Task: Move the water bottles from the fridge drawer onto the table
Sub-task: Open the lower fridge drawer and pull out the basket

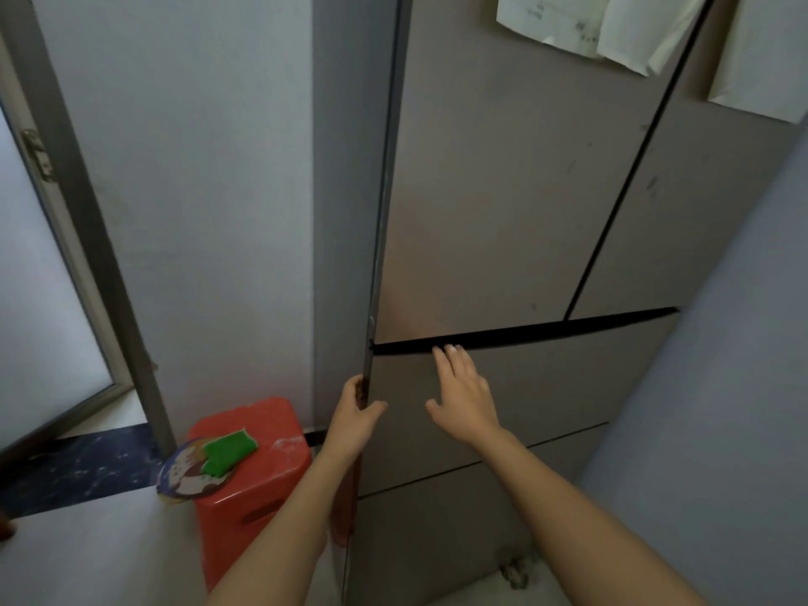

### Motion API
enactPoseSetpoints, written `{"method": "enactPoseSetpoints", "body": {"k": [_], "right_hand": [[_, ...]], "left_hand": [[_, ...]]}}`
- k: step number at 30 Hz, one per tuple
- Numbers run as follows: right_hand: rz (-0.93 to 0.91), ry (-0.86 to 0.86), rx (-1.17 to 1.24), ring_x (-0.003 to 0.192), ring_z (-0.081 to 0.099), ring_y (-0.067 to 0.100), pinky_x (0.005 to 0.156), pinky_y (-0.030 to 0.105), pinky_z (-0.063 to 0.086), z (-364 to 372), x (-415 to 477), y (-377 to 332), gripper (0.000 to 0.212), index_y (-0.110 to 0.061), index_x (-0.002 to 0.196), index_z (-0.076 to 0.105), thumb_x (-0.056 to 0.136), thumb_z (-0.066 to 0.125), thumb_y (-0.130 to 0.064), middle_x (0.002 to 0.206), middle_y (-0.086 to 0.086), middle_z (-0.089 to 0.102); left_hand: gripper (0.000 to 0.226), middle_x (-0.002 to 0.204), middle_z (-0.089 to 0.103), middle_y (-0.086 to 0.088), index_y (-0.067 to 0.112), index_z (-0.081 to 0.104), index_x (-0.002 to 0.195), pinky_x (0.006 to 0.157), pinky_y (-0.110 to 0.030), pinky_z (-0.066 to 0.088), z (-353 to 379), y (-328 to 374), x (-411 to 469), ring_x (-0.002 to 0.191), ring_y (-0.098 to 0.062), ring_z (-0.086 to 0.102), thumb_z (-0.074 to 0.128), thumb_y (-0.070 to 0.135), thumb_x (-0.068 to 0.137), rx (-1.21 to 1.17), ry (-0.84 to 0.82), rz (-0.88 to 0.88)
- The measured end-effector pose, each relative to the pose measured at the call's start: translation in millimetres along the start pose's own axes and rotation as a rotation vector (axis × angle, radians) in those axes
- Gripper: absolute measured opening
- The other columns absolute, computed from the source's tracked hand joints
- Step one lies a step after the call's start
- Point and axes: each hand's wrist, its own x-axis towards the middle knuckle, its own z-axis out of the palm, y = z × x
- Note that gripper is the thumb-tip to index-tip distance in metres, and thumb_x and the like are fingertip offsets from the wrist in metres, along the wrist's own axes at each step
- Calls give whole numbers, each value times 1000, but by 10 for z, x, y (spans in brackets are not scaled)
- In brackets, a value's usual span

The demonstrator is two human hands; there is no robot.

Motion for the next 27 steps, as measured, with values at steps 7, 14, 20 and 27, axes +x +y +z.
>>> {"method": "enactPoseSetpoints", "body": {"k": [7,14,20,27], "right_hand": [[-26,84,-1,140,-18,11,114,30,10,78,-436,187,80,-16,146,-2,86,50,-19,156,1,-8],[5,131,145,131,-16,-1,112,27,10,1,-892,287,75,-15,146,9,83,50,-8,156,0,-3],[28,190,184,138,-3,3,113,25,7,-116,-1302,481,72,-13,143,21,78,51,-3,155,2,12],[54,270,188,130,4,-4,110,23,8,-302,-1828,805,63,-13,138,33,79,52,-4,152,-1,22]], "left_hand": [[39,117,52,-2,20,42,115,87,-15,44,109,-173,-501,110,-12,49,54,-2,85,-26,10,69],[24,118,57,-7,20,51,111,83,-12,41,131,-77,-971,103,-11,54,50,6,91,165,-63,203],[63,136,25,17,18,34,139,112,-27,12,262,628,-1155,131,0,15,33,25,76,540,-175,635],[59,132,36,17,23,48,128,116,-36,18,636,364,-1490,132,1,20,35,13,72,618,-369,693]]}}
